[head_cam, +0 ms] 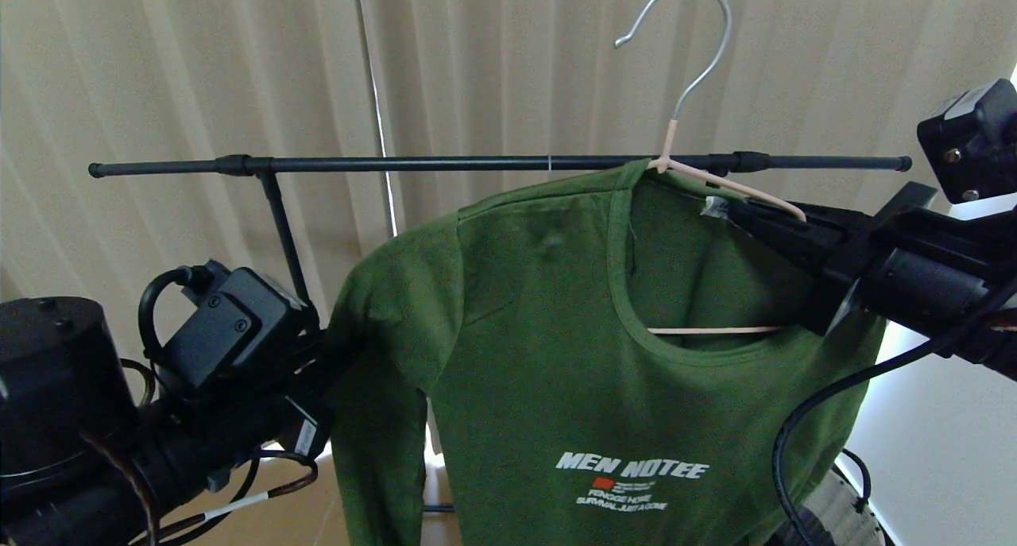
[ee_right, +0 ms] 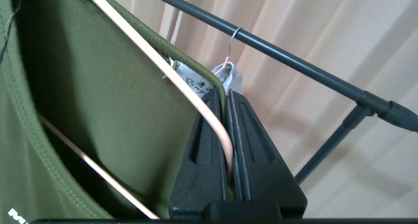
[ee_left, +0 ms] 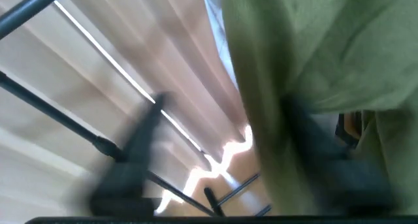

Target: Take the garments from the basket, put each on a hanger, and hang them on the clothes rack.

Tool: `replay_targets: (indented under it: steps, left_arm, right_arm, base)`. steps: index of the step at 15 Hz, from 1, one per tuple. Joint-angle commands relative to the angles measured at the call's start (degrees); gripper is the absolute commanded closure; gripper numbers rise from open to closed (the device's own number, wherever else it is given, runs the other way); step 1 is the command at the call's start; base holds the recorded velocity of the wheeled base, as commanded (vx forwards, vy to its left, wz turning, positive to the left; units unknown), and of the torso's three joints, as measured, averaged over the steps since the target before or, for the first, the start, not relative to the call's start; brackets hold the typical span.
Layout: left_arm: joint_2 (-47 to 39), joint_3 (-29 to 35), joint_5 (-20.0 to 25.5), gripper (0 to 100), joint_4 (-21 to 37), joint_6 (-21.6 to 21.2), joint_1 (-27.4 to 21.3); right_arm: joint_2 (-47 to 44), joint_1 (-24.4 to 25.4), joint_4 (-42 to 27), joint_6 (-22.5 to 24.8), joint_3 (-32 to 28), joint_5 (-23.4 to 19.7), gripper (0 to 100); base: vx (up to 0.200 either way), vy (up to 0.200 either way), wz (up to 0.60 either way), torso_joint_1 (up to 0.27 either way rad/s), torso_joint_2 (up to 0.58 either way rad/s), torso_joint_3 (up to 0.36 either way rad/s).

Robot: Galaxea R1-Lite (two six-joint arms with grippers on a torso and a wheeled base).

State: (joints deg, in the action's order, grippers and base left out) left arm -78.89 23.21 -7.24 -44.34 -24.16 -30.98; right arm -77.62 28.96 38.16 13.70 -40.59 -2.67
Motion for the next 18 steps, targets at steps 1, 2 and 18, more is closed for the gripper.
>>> replay_targets:
  steps: [1, 2, 18]
  left_arm:
    - [-0.13, -1.41, -0.05, 100, -0.05, -0.27, 2.32]
    - [0.57, -2.82, -0.05, 100, -0.05, -0.27, 4.08]
    - [5.76, -7.83, 0.3, 0, -0.05, -0.1, 13.84]
  right_arm:
    - [-0.17, -0.05, -0.01, 0.1, -0.01, 0.12, 100]
    - [-0.17, -0.49, -0.01, 0.18, -0.1, 0.21, 100]
    - [-1.31, -5.5, -0.54, 0.36, -0.36, 0.3, 100]
  base:
    - [0.0, 0.0, 0.0, 0.0, 0.0, 0.0]
    - [0.0, 0.0, 0.0, 0.0, 0.0, 0.0]
    - [0.0, 0.0, 0.0, 0.0, 0.0, 0.0]
